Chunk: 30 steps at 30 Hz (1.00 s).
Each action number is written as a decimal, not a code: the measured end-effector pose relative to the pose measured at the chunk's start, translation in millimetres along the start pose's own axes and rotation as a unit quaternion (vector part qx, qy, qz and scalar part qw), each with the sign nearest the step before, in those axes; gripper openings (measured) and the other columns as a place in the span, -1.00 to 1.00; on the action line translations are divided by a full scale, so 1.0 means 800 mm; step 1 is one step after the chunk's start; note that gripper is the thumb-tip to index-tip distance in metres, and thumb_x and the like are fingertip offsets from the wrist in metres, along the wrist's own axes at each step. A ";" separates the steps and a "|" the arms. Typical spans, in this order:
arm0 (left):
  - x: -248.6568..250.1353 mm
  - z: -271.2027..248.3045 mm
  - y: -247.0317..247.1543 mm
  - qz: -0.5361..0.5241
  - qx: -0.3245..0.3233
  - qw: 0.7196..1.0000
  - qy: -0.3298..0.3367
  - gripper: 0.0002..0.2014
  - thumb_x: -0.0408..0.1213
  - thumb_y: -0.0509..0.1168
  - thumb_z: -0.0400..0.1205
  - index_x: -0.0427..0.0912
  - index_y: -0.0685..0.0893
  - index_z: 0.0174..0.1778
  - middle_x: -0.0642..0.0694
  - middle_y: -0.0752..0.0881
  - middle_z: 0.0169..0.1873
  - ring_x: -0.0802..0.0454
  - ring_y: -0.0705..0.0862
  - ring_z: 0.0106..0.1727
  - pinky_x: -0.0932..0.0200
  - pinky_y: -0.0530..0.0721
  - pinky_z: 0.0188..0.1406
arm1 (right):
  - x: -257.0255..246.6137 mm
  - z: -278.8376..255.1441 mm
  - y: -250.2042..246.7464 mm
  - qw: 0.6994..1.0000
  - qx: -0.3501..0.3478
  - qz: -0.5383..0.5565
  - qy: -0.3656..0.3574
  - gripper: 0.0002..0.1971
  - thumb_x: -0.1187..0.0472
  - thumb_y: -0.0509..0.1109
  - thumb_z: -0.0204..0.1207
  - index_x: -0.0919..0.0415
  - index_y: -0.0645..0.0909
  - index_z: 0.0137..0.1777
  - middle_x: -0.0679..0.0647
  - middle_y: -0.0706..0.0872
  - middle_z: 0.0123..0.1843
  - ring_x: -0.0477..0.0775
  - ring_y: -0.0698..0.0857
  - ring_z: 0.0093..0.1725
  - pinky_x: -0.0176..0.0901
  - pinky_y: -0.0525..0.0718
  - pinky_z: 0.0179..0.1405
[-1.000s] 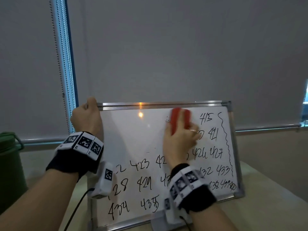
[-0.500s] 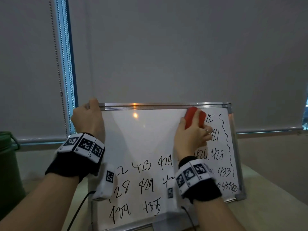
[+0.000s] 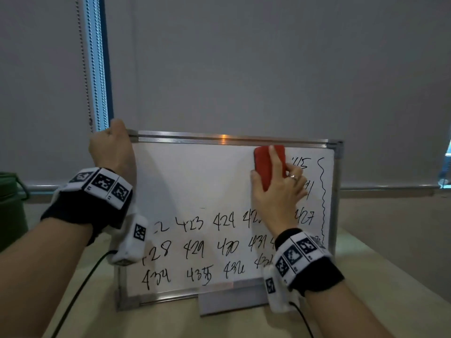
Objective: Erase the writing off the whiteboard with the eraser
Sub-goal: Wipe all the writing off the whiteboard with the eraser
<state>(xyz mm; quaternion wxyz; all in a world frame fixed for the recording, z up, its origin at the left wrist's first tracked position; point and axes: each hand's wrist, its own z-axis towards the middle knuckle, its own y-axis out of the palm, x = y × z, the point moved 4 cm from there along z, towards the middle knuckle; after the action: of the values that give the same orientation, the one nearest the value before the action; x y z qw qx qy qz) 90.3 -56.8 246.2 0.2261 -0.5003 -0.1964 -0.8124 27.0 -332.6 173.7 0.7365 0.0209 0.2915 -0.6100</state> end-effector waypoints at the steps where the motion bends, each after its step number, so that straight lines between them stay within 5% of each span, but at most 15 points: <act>1: -0.003 0.006 -0.003 -0.003 0.004 1.000 -0.009 -0.58 -0.17 0.01 0.66 -0.18 0.25 -0.55 -0.06 0.32 -0.52 0.03 0.26 -0.51 0.41 0.28 -0.79 | 0.005 0.002 -0.005 1.000 0.005 -0.018 -0.003 -0.34 -0.16 0.30 0.47 -0.23 0.11 0.54 0.27 0.35 0.29 0.17 0.26 0.20 0.05 0.18 0.20; 5: -0.004 0.020 -0.006 0.012 0.003 1.000 -0.005 -0.61 -0.18 0.02 0.68 -0.20 0.38 -0.49 -0.19 0.44 -0.29 -0.07 0.35 -0.34 0.43 0.28 -0.68 | 0.003 0.026 -0.011 0.993 0.017 -0.066 -0.100 -0.25 -0.28 0.24 0.35 -0.18 -0.02 0.47 0.13 0.12 0.40 0.07 0.05 0.38 0.28 0.07 0.36; 7: -0.004 0.024 -0.006 0.004 -0.002 1.000 0.003 -0.62 -0.23 0.02 0.68 -0.47 0.62 -0.15 -0.21 0.44 -0.12 -0.07 0.36 -0.21 0.47 0.34 -0.69 | -0.005 0.045 -0.014 0.984 0.016 -0.097 -0.151 -0.18 -0.36 0.14 0.34 -0.10 -0.07 0.54 0.10 -0.02 0.55 0.09 -0.11 0.54 0.16 -0.34 0.45; 9: -0.008 0.031 -0.006 0.008 -0.010 1.000 0.008 -0.56 -0.23 0.02 0.67 -0.55 0.58 0.20 -0.27 0.50 -0.07 -0.11 0.42 -0.10 0.43 0.36 -0.61 | -0.012 0.057 -0.016 0.976 -0.011 -0.126 -0.177 -0.17 -0.36 0.04 0.37 0.04 0.05 0.59 0.23 0.15 0.59 0.18 -0.07 0.60 0.05 -0.50 0.43; 12: -0.005 0.033 -0.009 0.051 -0.007 0.998 0.038 -0.57 -0.21 0.02 0.64 -0.49 0.65 0.08 -0.47 0.68 0.02 -0.36 0.61 0.09 0.35 0.29 -0.53 | -0.018 0.062 -0.019 0.973 -0.026 -0.120 -0.196 -0.27 -0.29 0.03 0.38 0.15 0.37 0.46 0.26 0.51 0.33 0.27 0.35 0.45 0.24 -0.17 0.48; 15: 0.021 0.021 -0.008 0.172 -0.011 0.975 0.139 -0.65 -0.21 0.02 0.63 -0.24 0.65 -0.30 -0.23 0.57 -0.42 -0.18 0.51 -0.19 0.15 0.38 -0.36 | -0.020 0.062 -0.021 0.970 0.003 -0.121 -0.213 -0.34 -0.24 0.09 0.39 0.19 0.46 0.36 0.26 0.58 0.19 0.29 0.49 0.27 0.17 -0.03 0.43; 18: 0.045 0.002 0.007 0.349 -0.039 0.887 0.299 -0.58 -0.15 -0.01 0.60 -0.24 0.72 -0.28 -0.29 0.63 -0.36 -0.20 0.56 -0.22 -0.02 0.42 0.08 | -0.018 0.060 -0.023 0.967 0.030 -0.133 -0.217 -0.39 -0.22 0.13 0.39 0.18 0.50 0.30 0.23 0.60 0.14 0.26 0.52 0.21 0.08 -0.01 0.37; 20: 0.052 -0.012 0.031 0.407 -0.115 0.825 0.376 -0.55 -0.15 -0.04 0.60 -0.27 0.73 -0.25 -0.38 0.73 -0.24 -0.25 0.64 -0.14 0.01 0.40 0.10 | -0.017 0.060 -0.020 0.966 0.038 -0.131 -0.219 -0.40 -0.22 0.13 0.39 0.17 0.51 0.29 0.22 0.61 0.14 0.24 0.52 0.21 0.09 0.01 0.36; 23: 0.056 -0.028 0.058 0.406 -0.214 0.811 0.362 -0.55 -0.09 0.00 0.67 -0.29 0.74 -0.10 -0.38 0.74 -0.09 -0.21 0.57 -0.20 0.10 0.40 -0.20 | -0.013 0.057 -0.014 0.970 0.077 -0.125 -0.195 -0.39 -0.24 0.15 0.38 0.12 0.42 0.34 0.20 0.42 0.29 0.18 0.32 0.33 0.13 0.01 0.38; 25: 0.057 -0.027 0.061 0.411 -0.221 0.812 0.351 -0.52 -0.03 -0.02 0.69 -0.25 0.75 -0.02 -0.36 0.74 -0.06 -0.21 0.61 -0.15 0.12 0.38 -0.21 | -0.011 0.044 -0.013 0.979 0.114 -0.119 -0.118 -0.35 -0.27 0.16 0.38 0.07 0.28 0.39 0.12 0.20 0.36 0.15 0.20 0.34 0.12 0.06 0.35; 28: 0.052 -0.022 0.059 0.432 -0.214 0.804 0.349 -0.51 0.00 -0.03 0.69 -0.21 0.75 0.01 -0.35 0.75 0.01 -0.28 0.68 0.00 0.13 0.33 -0.19 | -0.024 0.011 0.005 0.991 0.107 -0.081 0.028 -0.32 -0.23 0.11 0.48 0.09 0.13 0.51 0.23 0.21 0.39 0.20 0.26 0.23 0.21 0.29 0.26; 30: 0.052 -0.022 0.058 0.432 -0.214 0.804 0.348 -0.52 0.00 -0.03 0.69 -0.19 0.74 0.01 -0.34 0.75 0.02 -0.28 0.69 0.03 0.13 0.31 -0.19 | -0.050 -0.009 0.017 0.991 0.108 -0.072 -0.009 -0.36 -0.16 0.05 0.48 0.13 0.11 0.51 0.17 0.22 0.32 0.19 0.28 0.11 0.22 0.47 0.12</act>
<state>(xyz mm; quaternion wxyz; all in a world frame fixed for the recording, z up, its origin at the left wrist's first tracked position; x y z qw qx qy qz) 87.1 -112.1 280.5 0.4941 -0.2531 0.3111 -0.7714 33.0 -291.2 181.6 0.6868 0.0740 0.2179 -0.6895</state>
